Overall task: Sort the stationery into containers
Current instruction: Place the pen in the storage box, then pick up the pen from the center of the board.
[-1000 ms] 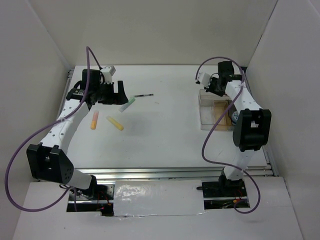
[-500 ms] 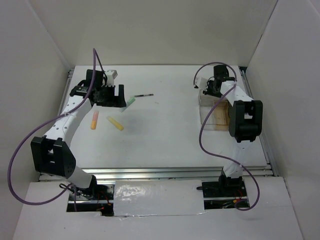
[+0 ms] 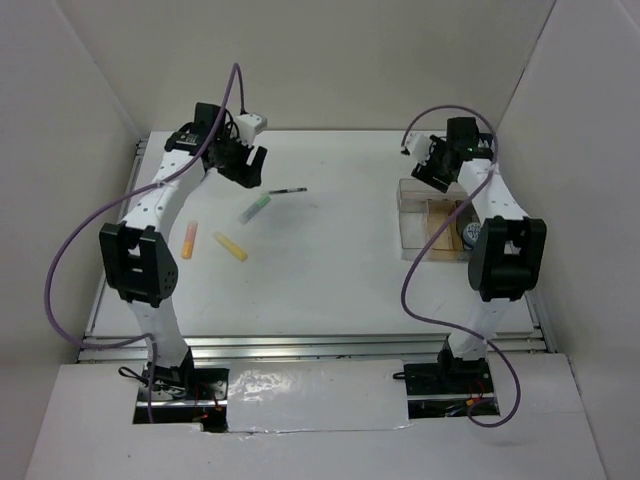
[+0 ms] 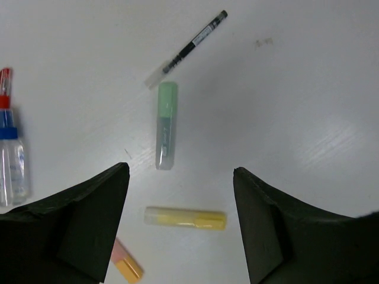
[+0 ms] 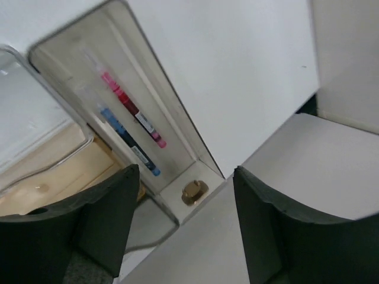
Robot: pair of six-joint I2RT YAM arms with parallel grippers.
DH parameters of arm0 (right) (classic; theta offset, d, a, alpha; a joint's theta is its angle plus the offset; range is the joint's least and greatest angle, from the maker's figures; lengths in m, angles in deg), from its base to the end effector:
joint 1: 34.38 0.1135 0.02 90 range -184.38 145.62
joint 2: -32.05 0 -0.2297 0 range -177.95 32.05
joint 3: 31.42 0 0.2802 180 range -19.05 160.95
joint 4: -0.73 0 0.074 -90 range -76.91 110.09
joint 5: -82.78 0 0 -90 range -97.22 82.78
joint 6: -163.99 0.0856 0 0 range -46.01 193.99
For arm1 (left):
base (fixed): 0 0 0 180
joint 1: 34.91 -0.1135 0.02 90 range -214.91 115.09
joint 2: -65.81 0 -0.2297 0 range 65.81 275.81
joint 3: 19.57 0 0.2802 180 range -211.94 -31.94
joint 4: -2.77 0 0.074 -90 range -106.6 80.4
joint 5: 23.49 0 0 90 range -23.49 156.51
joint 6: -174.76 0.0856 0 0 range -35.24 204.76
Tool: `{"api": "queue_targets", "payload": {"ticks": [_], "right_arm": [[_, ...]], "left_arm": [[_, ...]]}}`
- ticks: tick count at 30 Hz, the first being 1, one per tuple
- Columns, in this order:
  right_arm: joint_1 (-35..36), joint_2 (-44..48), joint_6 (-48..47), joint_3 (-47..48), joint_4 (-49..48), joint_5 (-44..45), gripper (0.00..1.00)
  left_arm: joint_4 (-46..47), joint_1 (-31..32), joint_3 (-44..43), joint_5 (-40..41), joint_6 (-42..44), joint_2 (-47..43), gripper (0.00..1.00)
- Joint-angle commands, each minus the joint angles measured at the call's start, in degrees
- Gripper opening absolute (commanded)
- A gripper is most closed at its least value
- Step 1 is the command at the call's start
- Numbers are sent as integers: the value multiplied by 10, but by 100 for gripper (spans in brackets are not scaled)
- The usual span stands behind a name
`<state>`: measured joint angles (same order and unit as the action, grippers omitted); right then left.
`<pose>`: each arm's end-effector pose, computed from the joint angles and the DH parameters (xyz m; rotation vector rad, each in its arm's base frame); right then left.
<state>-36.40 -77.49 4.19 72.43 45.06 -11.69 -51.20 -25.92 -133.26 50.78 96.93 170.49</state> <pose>0.4780 -0.0102 0.1801 -1.4206 2.0513 -0.4534 0.4563 -0.0957 0.2691 0.5599 2.2694 -0.2954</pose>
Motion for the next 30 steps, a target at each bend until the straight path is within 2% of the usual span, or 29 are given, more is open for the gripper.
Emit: {"api": "queue_targets", "payload": {"ticks": [1,5,9,14,16,21,24,30], "right_arm": [[-8,128,127,7,29,-75,72],[-24,223,237,-43,57,-152,72],[-43,337,346,-124,73,-239,72],[-56,434,395,-188,81,-277,72],[-57,451,398,-208,81,-274,72],[-68,461,397,-208,100,-277,72],[-72,454,399,-201,109,-284,72],[-76,456,403,-204,108,-293,72]], "left_arm": [[12,13,-73,-11,79,63,82],[43,23,-114,-25,106,140,77],[111,26,-117,-61,115,188,64],[220,23,-74,-93,102,218,63],[227,23,-86,-102,109,241,62],[178,20,-171,-103,103,310,61],[177,9,-168,-110,92,331,61],[167,13,-138,-59,121,332,60]]}}
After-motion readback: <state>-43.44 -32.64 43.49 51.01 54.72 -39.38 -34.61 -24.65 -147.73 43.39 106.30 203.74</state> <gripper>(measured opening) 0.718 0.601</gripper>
